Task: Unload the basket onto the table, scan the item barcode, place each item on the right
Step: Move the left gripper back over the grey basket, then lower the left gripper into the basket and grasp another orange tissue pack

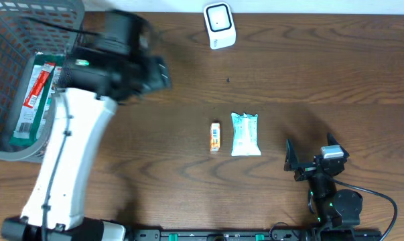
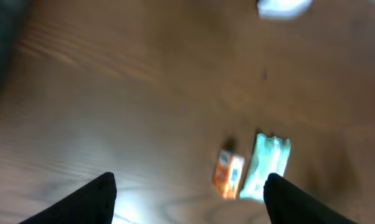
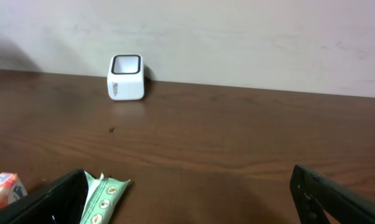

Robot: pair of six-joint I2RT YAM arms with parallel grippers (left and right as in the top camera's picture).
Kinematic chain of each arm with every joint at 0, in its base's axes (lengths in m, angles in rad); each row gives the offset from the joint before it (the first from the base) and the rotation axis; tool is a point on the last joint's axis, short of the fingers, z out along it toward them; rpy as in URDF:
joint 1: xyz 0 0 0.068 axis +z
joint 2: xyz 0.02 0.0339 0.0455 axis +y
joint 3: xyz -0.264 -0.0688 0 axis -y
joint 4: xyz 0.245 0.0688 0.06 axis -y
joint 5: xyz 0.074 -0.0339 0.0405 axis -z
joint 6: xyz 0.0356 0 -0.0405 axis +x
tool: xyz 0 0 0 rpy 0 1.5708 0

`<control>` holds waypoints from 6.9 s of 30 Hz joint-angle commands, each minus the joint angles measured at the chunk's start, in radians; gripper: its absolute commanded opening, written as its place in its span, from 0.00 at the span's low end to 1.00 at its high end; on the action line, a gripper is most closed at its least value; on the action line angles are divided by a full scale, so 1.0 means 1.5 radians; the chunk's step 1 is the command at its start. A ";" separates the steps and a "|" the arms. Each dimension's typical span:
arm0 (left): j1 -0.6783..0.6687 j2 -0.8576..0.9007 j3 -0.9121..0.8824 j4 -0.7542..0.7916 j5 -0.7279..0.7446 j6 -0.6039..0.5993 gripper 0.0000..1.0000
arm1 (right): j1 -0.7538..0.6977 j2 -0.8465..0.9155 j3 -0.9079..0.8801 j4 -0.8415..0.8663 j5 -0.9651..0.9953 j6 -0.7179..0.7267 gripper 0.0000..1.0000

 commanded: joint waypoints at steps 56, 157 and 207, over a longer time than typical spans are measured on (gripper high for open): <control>0.485 0.203 0.064 -0.038 -0.126 -0.032 0.77 | 0.008 -0.001 -0.001 -0.003 0.002 -0.003 0.99; 0.488 0.171 -0.362 0.304 0.005 -0.023 0.59 | 0.008 -0.001 -0.001 -0.003 0.002 -0.003 0.99; 0.573 0.182 -0.550 0.620 0.282 0.069 0.07 | 0.008 -0.001 -0.001 -0.003 0.002 -0.003 0.99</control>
